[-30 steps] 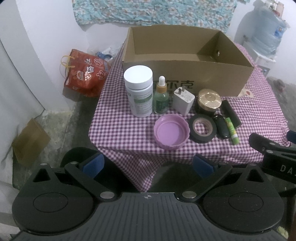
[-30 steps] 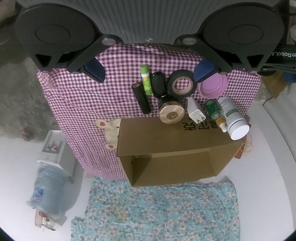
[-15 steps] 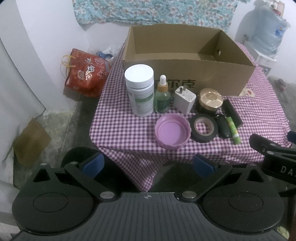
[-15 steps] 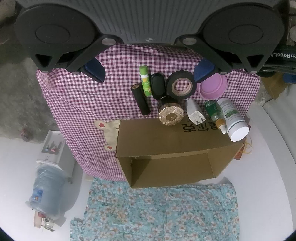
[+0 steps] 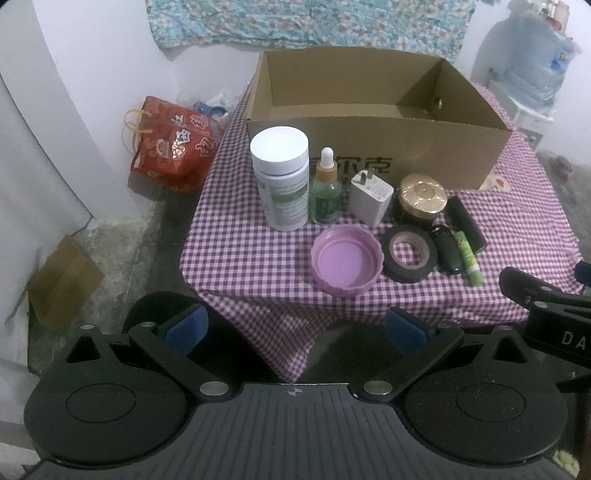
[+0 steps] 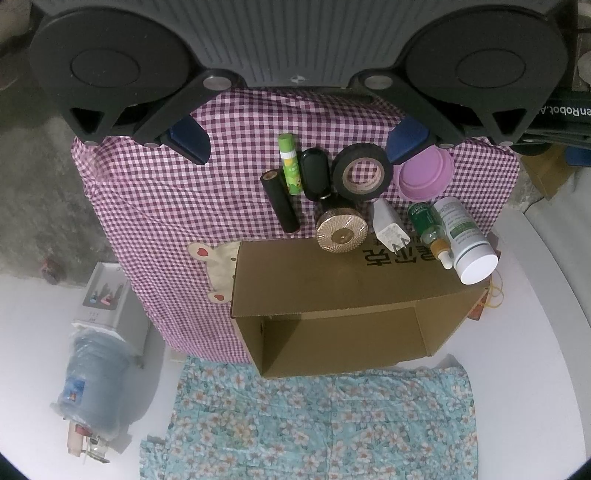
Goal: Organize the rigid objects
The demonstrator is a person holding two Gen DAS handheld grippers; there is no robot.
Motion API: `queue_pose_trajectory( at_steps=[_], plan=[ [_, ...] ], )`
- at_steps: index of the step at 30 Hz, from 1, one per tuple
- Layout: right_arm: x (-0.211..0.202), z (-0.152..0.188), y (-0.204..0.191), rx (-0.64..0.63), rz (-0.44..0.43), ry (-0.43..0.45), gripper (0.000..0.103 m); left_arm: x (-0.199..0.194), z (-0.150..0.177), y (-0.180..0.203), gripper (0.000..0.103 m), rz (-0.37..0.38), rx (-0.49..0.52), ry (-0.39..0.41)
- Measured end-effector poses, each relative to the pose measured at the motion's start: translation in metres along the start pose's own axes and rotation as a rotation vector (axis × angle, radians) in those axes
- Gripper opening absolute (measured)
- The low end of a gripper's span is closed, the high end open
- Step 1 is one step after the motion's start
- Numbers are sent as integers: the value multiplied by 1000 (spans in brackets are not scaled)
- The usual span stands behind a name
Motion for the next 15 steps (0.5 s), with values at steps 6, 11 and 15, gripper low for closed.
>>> queue_pose_trajectory(
  at_steps=[6,11,15],
  plan=[
    [0,1,0,0,0,-1,103,0,0,0,103,-1,1,-1],
    [1,1,0,2,0,-3,103,1,2,-1,103,-3,2,-5],
    [2,1,1,4,0,-6,103,1,2,0,103,-3,3,-7]
  ],
)
Point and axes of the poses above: each gripper's, at about its wrist camera, not at the fingertips, and x roughly the way its jaws point, y to its right, z to its underside, the point moved 1 cm from there along x, roughly the way its jaws point, and after that the axes turned 2 degrees about z, right-handed, at the moved point
